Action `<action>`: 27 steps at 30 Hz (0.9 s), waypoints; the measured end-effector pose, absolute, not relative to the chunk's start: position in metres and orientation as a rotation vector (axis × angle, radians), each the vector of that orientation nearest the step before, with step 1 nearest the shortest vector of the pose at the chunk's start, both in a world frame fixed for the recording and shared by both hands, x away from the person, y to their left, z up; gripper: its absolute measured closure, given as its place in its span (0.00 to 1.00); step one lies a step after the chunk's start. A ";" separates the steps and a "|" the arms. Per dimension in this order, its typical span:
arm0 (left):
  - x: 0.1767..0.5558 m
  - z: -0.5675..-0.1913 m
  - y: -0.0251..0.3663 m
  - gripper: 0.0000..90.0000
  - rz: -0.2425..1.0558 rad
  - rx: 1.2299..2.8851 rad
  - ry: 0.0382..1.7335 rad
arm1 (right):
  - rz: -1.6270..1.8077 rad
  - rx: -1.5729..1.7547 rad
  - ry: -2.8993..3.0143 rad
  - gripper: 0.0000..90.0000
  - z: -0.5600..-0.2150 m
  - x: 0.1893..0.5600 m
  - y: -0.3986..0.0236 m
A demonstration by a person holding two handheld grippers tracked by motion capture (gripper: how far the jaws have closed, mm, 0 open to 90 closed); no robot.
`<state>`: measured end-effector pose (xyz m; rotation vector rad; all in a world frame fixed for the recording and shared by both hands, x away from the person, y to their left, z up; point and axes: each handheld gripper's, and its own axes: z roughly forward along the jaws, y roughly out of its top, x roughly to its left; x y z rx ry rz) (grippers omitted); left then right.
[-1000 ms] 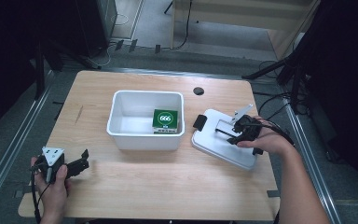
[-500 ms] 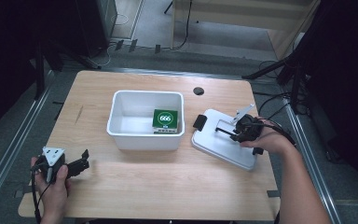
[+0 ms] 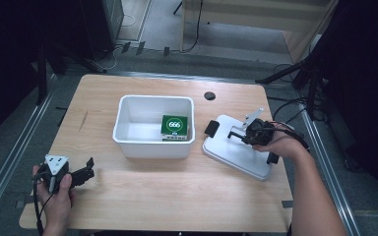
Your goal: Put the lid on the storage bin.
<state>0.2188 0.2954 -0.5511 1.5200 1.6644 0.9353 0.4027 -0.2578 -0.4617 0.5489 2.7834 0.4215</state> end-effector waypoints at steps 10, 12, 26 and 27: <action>0.219 -0.551 0.295 0.01 0.937 1.523 1.663 | 0.462 0.506 2.772 0.95 -0.449 0.399 -0.263; 0.219 -0.551 0.295 0.01 0.936 1.522 1.663 | 0.465 0.504 2.765 0.95 -0.444 0.399 -0.264; 0.218 -0.551 0.295 0.01 0.937 1.520 1.665 | 0.478 0.478 2.755 0.95 -0.411 0.394 -0.269; 0.218 -0.551 0.295 0.01 0.939 1.520 1.665 | 0.481 0.472 2.755 0.95 -0.409 0.394 -0.270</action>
